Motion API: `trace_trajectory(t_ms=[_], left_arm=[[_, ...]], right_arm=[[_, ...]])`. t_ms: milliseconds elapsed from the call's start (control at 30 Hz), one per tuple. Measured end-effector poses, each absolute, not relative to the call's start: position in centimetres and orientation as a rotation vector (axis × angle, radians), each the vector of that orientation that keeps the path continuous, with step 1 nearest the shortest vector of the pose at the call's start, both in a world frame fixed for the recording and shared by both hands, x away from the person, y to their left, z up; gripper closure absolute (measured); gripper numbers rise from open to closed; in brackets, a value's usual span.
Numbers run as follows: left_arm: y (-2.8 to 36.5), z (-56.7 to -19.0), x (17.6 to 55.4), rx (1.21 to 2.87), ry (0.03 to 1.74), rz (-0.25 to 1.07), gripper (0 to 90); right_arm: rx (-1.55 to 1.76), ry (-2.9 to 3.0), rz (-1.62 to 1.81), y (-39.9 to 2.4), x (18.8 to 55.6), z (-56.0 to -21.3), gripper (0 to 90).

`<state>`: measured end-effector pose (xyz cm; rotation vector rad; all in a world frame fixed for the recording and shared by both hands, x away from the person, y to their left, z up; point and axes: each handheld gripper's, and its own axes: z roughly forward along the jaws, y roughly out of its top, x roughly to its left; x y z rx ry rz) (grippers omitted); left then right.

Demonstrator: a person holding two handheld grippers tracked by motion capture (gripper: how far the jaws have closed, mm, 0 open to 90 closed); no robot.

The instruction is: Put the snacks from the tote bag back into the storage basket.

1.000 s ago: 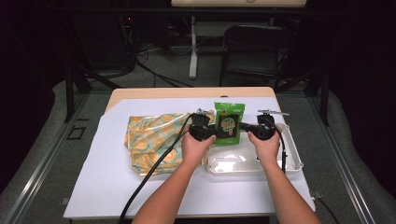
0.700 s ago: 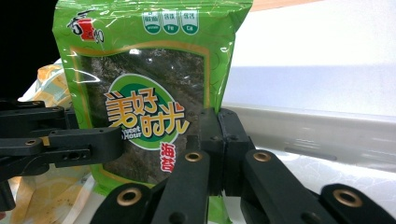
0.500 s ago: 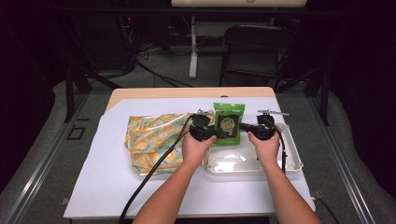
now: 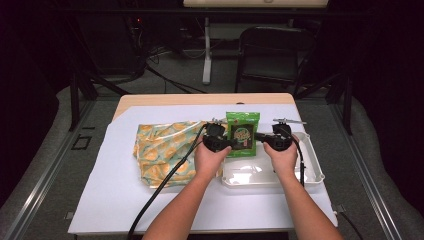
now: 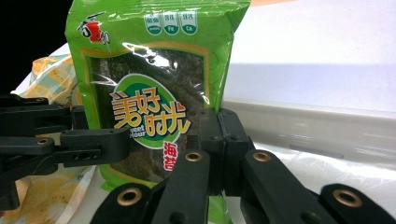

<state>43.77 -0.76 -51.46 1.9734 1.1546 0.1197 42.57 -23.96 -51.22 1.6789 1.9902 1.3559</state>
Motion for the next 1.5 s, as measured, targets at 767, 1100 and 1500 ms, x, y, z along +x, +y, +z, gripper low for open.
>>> trace_trajectory(t_ms=[767,1100,1500], left_arm=[[-0.2,-50.1,42.9,2.013,1.116,0.219,55.1],[1.8,-48.8,41.6,1.979,1.073,0.247,55.9],[6.3,-47.3,39.9,1.865,1.050,0.260,56.1]], right_arm=[[1.722,1.968,1.347,-23.9,43.0,-51.7,90.0],[1.791,1.949,1.360,-24.3,43.5,-52.0,90.0],[1.861,1.946,1.316,-24.1,44.3,-52.0,90.0]])
